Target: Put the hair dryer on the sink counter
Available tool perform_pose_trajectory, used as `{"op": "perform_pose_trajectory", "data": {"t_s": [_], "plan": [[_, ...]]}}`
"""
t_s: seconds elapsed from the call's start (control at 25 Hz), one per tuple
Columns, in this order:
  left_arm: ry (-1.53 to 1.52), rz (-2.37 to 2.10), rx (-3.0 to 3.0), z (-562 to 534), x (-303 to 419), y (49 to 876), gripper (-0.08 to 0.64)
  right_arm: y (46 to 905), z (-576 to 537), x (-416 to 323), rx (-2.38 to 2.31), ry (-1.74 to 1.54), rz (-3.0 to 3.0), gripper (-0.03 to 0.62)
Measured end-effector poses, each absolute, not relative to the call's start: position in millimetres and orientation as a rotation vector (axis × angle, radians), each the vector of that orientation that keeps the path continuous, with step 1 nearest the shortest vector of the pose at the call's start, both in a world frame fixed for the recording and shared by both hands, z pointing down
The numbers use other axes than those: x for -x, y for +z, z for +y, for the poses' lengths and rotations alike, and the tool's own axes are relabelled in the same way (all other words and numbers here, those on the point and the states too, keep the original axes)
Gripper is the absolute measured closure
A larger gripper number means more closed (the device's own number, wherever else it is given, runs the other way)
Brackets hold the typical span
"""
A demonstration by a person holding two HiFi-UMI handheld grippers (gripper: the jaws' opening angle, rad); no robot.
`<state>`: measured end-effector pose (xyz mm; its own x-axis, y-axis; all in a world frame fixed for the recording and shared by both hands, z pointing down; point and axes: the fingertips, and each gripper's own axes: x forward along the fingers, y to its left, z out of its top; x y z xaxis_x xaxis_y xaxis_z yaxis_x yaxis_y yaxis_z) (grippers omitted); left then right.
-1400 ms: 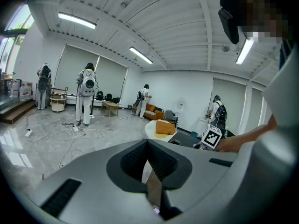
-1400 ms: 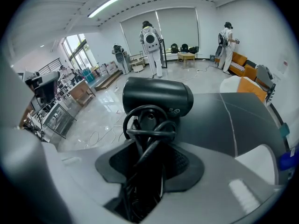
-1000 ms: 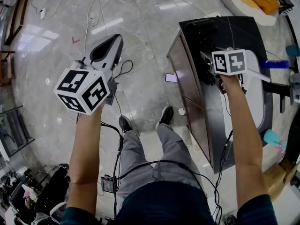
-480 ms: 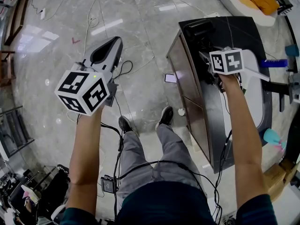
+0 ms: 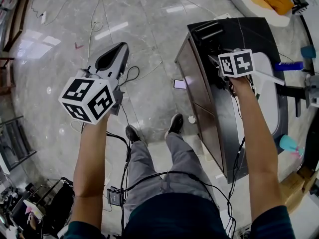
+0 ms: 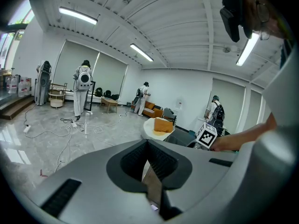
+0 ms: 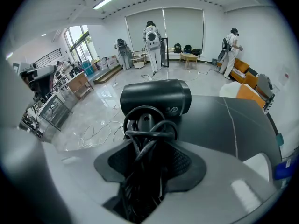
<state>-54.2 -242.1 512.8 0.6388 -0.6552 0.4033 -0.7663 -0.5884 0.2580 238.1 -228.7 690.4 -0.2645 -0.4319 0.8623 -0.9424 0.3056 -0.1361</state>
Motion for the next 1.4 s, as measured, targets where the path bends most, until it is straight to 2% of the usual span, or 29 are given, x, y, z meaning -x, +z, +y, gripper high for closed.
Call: {"op": "perform_pose_trajectory", "data": {"t_s": [0.64, 1.4], "plan": [[0.391, -1.101, -2.454, -243, 54, 511, 0.554, 685, -228, -245, -1.272, 0.828, -1.805, 0.354], [0.384, -1.121, -2.473, -229, 67, 484, 0.554, 656, -212, -239, -1.278, 0.807, -1.824, 0.354]]}}
